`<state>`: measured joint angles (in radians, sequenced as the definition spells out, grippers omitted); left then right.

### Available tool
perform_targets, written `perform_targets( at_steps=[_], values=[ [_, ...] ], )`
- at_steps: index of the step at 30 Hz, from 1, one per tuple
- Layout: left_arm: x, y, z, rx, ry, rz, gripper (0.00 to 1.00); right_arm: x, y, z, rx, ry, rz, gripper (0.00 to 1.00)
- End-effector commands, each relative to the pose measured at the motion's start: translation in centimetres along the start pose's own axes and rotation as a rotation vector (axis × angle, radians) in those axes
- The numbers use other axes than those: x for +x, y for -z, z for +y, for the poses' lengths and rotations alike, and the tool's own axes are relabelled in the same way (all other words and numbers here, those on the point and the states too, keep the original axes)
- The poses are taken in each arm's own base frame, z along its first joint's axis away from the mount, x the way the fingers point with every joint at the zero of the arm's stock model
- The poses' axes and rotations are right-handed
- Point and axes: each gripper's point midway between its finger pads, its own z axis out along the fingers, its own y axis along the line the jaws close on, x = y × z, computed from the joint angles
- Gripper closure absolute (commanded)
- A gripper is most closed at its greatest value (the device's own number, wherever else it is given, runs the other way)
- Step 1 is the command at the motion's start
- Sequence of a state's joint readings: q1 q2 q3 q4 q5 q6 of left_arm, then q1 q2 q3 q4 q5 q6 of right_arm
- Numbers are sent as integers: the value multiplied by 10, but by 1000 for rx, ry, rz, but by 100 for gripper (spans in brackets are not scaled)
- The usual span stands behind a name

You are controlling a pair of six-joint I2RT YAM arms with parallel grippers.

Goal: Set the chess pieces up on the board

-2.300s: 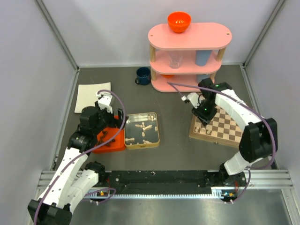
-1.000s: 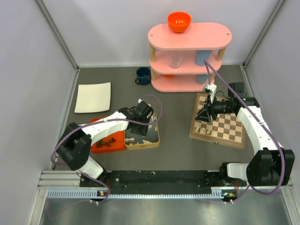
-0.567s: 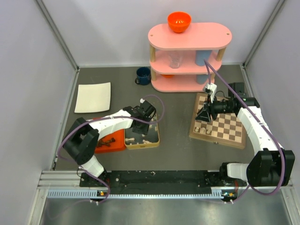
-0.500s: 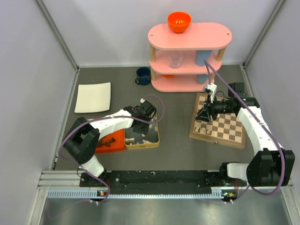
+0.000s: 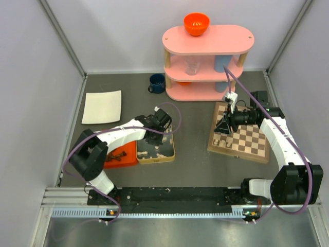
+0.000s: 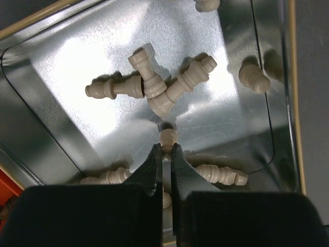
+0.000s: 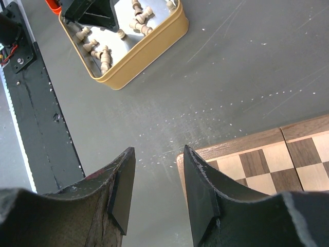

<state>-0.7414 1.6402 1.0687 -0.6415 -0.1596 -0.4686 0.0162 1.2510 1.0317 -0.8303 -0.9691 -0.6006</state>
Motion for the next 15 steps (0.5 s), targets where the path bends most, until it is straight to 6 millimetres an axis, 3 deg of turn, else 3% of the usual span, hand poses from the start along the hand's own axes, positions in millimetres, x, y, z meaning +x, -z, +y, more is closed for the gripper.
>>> perform_targets(
  at_steps=[1, 6, 10, 12, 15],
  values=[
    [-23, 37, -15, 96, -15, -83, 100, -9, 4, 1, 7, 39, -36, 58],
    [-35, 61, -34, 215, -38, -121, 100, -9, 5, 0, 13, 43, -36, 58],
    [-49, 88, -78, 453, -65, -142, 100, -8, 7, -6, 50, 52, -22, 58],
    [-66, 101, -100, 563, -70, -188, 100, -7, 9, -12, 94, 43, -6, 58],
    [-87, 111, -132, 690, -76, -198, 100, -9, 31, -41, 234, -22, -47, 57]
  ],
)
